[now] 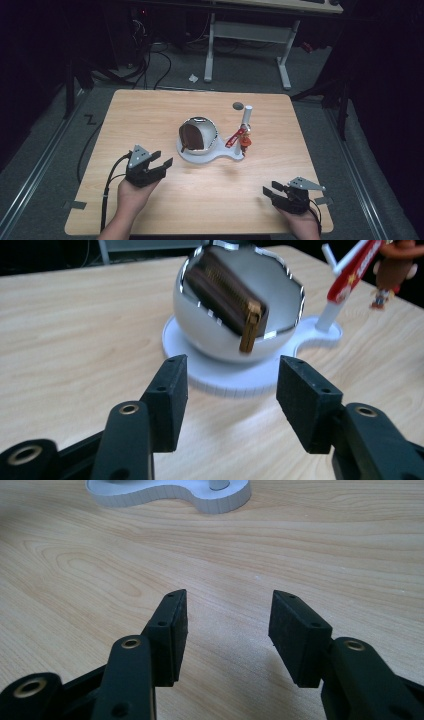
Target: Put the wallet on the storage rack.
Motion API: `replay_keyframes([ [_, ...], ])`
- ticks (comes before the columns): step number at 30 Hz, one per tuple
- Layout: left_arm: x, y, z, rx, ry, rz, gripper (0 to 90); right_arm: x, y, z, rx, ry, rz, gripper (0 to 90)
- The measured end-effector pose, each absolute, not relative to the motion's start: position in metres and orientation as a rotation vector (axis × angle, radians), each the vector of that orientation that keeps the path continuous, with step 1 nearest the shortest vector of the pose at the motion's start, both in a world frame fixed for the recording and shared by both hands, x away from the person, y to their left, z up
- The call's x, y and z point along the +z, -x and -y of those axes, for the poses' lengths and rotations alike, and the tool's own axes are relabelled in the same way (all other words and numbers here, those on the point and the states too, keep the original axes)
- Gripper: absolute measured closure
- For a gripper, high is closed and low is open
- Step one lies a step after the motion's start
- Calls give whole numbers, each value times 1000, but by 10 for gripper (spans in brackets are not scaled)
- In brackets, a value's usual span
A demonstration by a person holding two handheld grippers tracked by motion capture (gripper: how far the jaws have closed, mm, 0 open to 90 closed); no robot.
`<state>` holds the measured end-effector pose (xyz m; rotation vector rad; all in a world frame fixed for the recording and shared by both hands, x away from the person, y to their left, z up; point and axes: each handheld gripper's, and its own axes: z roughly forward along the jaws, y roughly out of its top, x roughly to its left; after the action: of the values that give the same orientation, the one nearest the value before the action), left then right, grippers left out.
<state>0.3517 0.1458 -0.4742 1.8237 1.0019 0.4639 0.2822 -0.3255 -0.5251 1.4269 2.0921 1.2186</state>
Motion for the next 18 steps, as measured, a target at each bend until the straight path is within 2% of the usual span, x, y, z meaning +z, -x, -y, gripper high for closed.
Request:
replay_keyframes([
  [11,-516,-326,-190,456,-1931,-1085,429,-525,-283,322,1216,-1435,-2094,502],
  [18,-532,-308,-217,430,-1927,-1125,409,-525,-283,318,1211,-1416,-2109,502],
])
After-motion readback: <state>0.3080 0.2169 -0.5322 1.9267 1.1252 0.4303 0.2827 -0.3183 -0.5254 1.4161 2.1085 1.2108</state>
